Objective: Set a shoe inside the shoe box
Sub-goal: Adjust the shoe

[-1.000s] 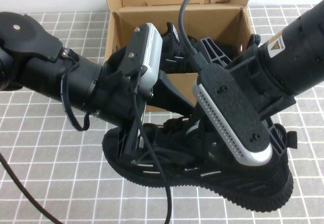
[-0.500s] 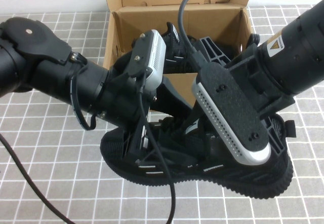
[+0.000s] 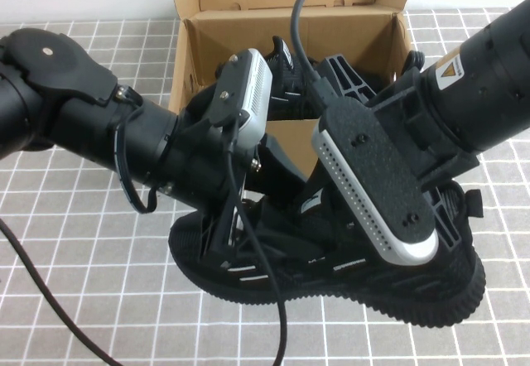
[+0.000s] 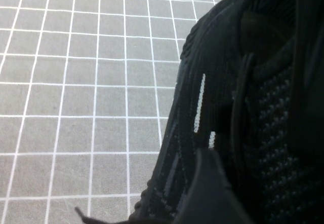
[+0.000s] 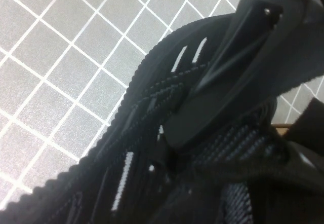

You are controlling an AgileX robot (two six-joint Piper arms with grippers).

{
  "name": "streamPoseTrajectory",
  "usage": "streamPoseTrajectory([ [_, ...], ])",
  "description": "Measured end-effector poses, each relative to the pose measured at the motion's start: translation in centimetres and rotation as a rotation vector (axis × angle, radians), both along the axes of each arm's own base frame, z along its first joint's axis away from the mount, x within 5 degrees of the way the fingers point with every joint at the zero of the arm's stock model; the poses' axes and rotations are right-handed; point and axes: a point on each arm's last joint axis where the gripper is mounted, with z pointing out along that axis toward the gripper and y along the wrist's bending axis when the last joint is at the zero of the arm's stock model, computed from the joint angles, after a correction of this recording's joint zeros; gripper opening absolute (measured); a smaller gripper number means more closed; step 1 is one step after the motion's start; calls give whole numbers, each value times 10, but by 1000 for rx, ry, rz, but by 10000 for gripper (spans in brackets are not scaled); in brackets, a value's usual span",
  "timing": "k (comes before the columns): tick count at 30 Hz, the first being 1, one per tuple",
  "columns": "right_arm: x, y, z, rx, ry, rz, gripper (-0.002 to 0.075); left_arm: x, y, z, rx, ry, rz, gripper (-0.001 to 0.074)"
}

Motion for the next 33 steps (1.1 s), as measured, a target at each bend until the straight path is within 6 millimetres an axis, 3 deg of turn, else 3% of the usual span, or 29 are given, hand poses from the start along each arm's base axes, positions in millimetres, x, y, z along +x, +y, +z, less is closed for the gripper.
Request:
streamPoseTrajectory([
  [5, 0, 0, 0, 1, -1, -1, -6, 0, 0, 0, 0, 2, -3, 320],
  [14, 1, 0, -1, -1, 0, -7, 1, -2, -1, 0, 13, -1, -21, 66],
  [24, 5, -4, -2, -34, 6, -101, 258, 1, 3, -8, 91, 2, 1, 30],
  [33, 3, -23, 8, -84, 7, -306, 267, 8, 3, -10, 110, -35, 68, 29],
])
